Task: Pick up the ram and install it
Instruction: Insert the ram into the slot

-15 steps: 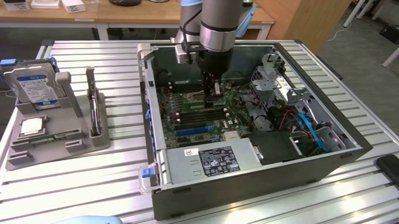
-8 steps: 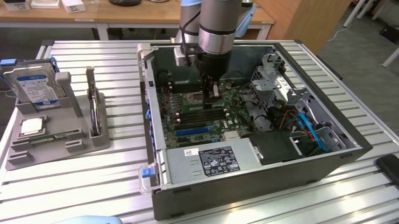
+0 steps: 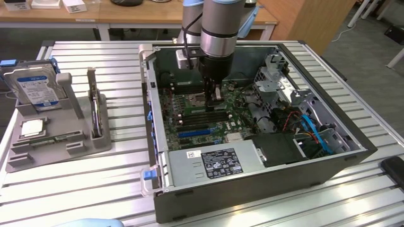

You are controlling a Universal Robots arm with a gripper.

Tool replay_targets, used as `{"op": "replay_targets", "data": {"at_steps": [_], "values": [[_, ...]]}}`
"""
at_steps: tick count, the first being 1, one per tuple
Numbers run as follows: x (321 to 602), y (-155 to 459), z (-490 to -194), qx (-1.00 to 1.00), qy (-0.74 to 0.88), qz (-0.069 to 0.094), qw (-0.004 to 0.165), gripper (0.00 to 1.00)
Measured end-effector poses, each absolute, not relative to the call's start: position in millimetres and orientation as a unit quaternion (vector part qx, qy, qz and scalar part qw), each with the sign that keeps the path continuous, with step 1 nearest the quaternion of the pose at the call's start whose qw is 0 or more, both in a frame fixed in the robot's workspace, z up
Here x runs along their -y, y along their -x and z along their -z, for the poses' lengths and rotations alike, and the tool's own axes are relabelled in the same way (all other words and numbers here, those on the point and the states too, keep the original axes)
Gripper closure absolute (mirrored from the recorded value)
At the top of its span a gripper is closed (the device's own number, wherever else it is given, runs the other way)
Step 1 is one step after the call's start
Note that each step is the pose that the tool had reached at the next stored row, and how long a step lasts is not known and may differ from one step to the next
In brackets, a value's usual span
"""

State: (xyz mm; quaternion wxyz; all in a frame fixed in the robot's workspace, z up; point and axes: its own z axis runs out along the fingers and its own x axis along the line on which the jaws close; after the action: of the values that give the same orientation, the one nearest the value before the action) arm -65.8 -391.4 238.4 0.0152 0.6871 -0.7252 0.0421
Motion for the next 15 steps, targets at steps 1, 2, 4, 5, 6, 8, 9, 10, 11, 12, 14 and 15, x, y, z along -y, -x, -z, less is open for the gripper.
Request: {"op": "replay_targets", "data": {"at_steps": [1, 2, 4, 5, 6, 8, 9, 10, 11, 12, 14, 15], "values": [[391.4, 65.8, -238.4, 0.725, -0.687, -0.042, 0.015, 0.86], [391.3, 65.8, -238.3, 0.725, -0.687, -0.042, 0.015, 0.86], [391.3, 65.4, -238.1, 0.724, -0.688, -0.042, 0.015, 0.86], [391.3, 65.1, -237.8, 0.723, -0.689, -0.042, 0.015, 0.86], [391.3, 65.0, -237.5, 0.723, -0.690, -0.042, 0.015, 0.86], [391.3, 64.9, -236.9, 0.722, -0.691, -0.042, 0.015, 0.86], [391.3, 64.9, -236.4, 0.721, -0.691, -0.042, 0.015, 0.86], [391.3, 64.9, -235.8, 0.721, -0.691, -0.042, 0.015, 0.86], [391.3, 64.9, -235.3, 0.721, -0.691, -0.042, 0.015, 0.86], [391.3, 64.9, -234.7, 0.721, -0.691, -0.042, 0.015, 0.86], [391.3, 64.9, -233.8, 0.721, -0.691, -0.042, 0.015, 0.86], [391.3, 64.9, -233.3, 0.721, -0.691, -0.042, 0.015, 0.86]]}}
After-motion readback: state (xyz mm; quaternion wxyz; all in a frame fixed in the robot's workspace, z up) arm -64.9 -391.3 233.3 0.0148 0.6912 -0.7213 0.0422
